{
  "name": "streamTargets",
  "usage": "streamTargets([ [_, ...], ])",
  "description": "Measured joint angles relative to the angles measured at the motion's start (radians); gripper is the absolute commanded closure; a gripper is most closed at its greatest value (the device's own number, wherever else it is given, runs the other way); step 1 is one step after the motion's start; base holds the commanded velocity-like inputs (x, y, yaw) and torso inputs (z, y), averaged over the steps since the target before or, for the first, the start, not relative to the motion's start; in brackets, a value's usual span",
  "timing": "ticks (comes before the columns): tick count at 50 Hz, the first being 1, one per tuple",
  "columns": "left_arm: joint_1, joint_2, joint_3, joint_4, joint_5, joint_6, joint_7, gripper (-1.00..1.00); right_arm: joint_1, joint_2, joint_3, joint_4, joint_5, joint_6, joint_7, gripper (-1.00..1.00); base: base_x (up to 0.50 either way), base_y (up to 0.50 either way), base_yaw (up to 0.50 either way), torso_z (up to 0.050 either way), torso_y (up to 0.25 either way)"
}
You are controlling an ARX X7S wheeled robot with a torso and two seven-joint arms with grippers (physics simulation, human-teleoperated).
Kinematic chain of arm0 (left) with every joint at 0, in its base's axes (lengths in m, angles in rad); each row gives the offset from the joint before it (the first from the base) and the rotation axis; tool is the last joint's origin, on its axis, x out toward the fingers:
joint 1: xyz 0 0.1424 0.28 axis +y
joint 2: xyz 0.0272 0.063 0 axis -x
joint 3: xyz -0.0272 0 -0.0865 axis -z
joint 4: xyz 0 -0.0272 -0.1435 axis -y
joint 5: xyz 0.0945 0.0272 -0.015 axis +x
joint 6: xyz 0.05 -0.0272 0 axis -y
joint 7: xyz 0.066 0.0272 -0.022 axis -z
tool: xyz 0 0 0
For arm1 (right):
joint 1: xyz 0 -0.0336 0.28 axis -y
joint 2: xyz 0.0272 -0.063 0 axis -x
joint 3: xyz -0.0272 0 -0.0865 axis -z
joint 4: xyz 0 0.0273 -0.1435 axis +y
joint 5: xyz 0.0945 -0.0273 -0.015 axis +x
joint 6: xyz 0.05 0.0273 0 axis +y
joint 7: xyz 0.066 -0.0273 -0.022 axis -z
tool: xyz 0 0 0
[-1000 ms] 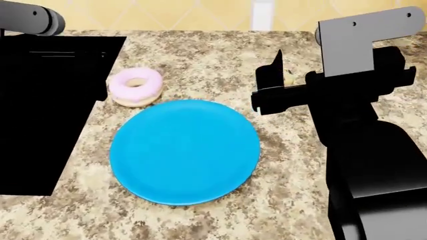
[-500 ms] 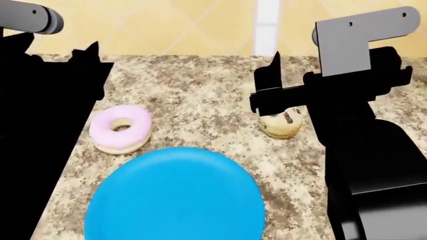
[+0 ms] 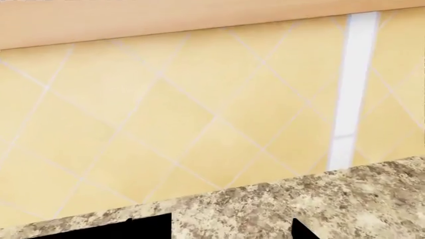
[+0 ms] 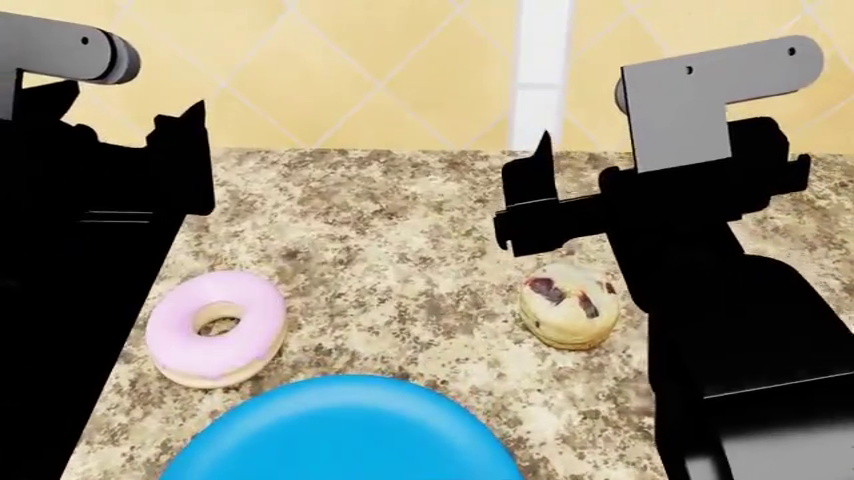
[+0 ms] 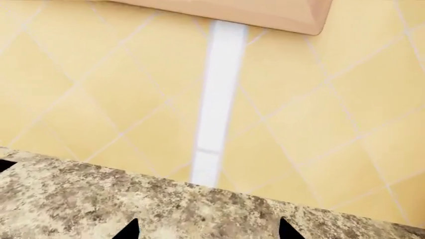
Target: Place the pastries on the plates.
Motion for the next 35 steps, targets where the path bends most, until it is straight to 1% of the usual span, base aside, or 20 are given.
streamTargets([
  [9,0.021,0.001,0.009,-0.015,-0.011,-0.010,0.006,-1.00,-0.032,0.000,-0.001,-0.006,0.019,0.030,-0.006,-1.00,0.00,0.00,0.00,0.000,0.000],
  [19,0.035,0.000,0.021,-0.032,-0.016,-0.013,0.011,-1.00,-0.072,-0.009,0.013,0.025,0.032,0.023,-0.007,-1.00,0.00,0.00,0.00,0.000,0.000],
  [35,0.038,-0.007,0.016,-0.027,-0.024,-0.015,0.006,-1.00,-0.080,-0.034,0.013,0.170,0.028,-0.041,-0.017,-1.00,0.00,0.00,0.00,0.000,0.000],
])
